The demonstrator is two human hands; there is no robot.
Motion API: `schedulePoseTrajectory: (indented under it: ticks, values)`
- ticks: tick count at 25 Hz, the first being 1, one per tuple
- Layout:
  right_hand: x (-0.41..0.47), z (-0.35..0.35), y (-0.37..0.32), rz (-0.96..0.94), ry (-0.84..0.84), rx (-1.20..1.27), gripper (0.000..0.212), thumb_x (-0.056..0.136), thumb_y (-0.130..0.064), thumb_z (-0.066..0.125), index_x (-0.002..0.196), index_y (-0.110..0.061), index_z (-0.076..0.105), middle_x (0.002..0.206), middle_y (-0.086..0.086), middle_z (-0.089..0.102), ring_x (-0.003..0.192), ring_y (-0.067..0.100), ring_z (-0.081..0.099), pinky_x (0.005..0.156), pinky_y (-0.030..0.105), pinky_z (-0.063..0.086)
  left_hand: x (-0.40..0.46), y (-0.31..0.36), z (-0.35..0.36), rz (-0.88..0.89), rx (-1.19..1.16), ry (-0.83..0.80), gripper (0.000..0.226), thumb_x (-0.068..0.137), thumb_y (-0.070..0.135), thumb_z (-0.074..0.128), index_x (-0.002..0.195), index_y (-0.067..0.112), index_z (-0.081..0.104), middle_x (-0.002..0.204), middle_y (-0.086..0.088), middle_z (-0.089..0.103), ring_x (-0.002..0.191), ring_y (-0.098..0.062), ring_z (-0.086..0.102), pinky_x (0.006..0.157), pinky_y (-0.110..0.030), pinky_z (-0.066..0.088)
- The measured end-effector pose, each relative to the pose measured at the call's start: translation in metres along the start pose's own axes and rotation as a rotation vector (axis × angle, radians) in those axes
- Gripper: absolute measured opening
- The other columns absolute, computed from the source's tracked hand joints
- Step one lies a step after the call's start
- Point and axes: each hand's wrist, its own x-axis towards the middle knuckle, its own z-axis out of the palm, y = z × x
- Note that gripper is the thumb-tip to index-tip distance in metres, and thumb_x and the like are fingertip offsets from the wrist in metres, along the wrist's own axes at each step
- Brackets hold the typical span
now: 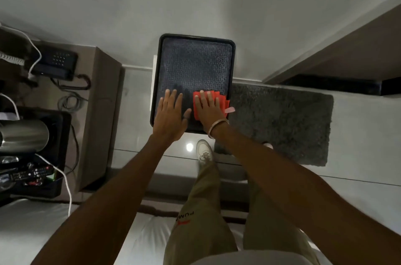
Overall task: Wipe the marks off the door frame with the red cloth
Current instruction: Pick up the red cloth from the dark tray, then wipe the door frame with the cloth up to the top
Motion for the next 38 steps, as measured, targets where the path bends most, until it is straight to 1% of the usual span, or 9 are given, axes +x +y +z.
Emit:
schedulePoseTrajectory:
  ticks: [3,5,8,11,15,21,25,29,38]
  values:
    - [0.002,-0.039,0.009,0.176,-0.029,0.358,0.073,0.095,-0.014,0.065,0.158,-0.002,0.03,0.162,0.025,0.037,0.149,0.044,0.039,0.123,0.05,0.035,0.011,0.02,-0.034,0.092,-0.018,0.066,0.069,0.11,0.048,0.035,0.164,0.007,0.025,0.175,-0.017,0.016,0.163,-0.034,0.004,0.131,-0.045,0.0]
    - [-0.009,-0.078,0.026,0.391,0.037,0.885,0.039,0.1,-0.018,0.055,0.136,-0.004,0.058,0.137,0.022,0.063,0.124,0.038,0.063,0.101,0.042,0.053,0.021,0.043,-0.068,0.167,-0.027,0.135,0.069,0.11,0.048,0.033,0.165,0.007,0.022,0.175,-0.016,0.012,0.164,-0.032,0.0,0.131,-0.045,-0.002]
    - [-0.057,-0.149,0.064,0.584,0.121,1.889,0.044,0.093,0.002,0.041,0.134,0.0,0.059,0.116,0.02,0.067,0.108,0.034,0.063,0.091,0.039,0.054,0.039,0.1,-0.141,0.341,-0.038,0.288,0.067,0.11,0.042,0.035,0.165,0.005,0.024,0.175,-0.019,0.014,0.163,-0.034,0.003,0.133,-0.046,-0.001]
    - [-0.128,-0.229,0.104,0.343,0.343,2.559,0.05,0.067,0.003,0.047,0.114,-0.004,0.063,0.101,0.017,0.075,0.093,0.039,0.073,0.084,0.052,0.06,0.051,0.158,-0.223,0.505,-0.061,0.538,0.064,0.107,0.035,0.043,0.161,0.002,0.034,0.172,-0.021,0.022,0.162,-0.039,0.01,0.133,-0.052,0.009]
    - [-0.223,-0.32,0.164,-0.01,0.727,2.64,0.027,0.084,-0.005,0.059,0.108,-0.01,0.069,0.101,0.012,0.082,0.088,0.033,0.08,0.093,0.054,0.059,0.054,0.241,-0.33,0.679,-0.022,0.871,0.064,0.107,0.036,0.045,0.161,0.003,0.034,0.171,-0.022,0.024,0.161,-0.043,0.013,0.132,-0.054,0.011]
    - [-0.325,-0.402,0.223,-0.251,1.53,2.401,0.036,0.096,-0.008,0.055,0.129,-0.015,0.067,0.117,0.003,0.079,0.112,0.024,0.075,0.1,0.05,0.058,0.035,0.38,-0.443,0.929,0.02,1.183,0.063,0.108,0.038,0.043,0.162,0.006,0.033,0.172,-0.019,0.023,0.161,-0.04,0.01,0.133,-0.046,0.003]
    - [-0.353,-0.457,0.265,-0.205,2.329,1.253,0.053,0.092,-0.015,0.059,0.144,-0.028,0.056,0.156,-0.004,0.055,0.146,0.017,0.052,0.12,0.04,0.044,0.022,0.444,-0.49,1.013,0.119,1.271,0.065,0.107,0.038,0.044,0.162,0.007,0.033,0.173,-0.018,0.023,0.162,-0.038,0.01,0.133,-0.045,0.002]
    - [-0.324,-0.478,0.336,0.08,1.837,-0.068,0.076,0.093,-0.029,0.066,0.16,-0.016,0.031,0.172,0.012,0.022,0.162,0.038,0.016,0.127,0.07,0.017,0.023,0.488,-0.521,0.979,0.165,1.326,0.064,0.106,0.04,0.045,0.161,0.009,0.036,0.173,-0.015,0.023,0.163,-0.034,0.01,0.133,-0.044,0.002]
    - [-0.288,-0.551,0.346,0.243,2.028,-0.159,0.067,0.106,-0.043,0.037,0.167,-0.024,0.017,0.177,0.002,0.01,0.165,0.03,0.007,0.132,0.06,0.001,0.056,0.504,-0.574,0.702,0.3,1.591,0.071,0.106,0.043,0.043,0.166,0.011,0.022,0.174,-0.02,0.016,0.161,-0.038,0.01,0.131,-0.052,0.006]
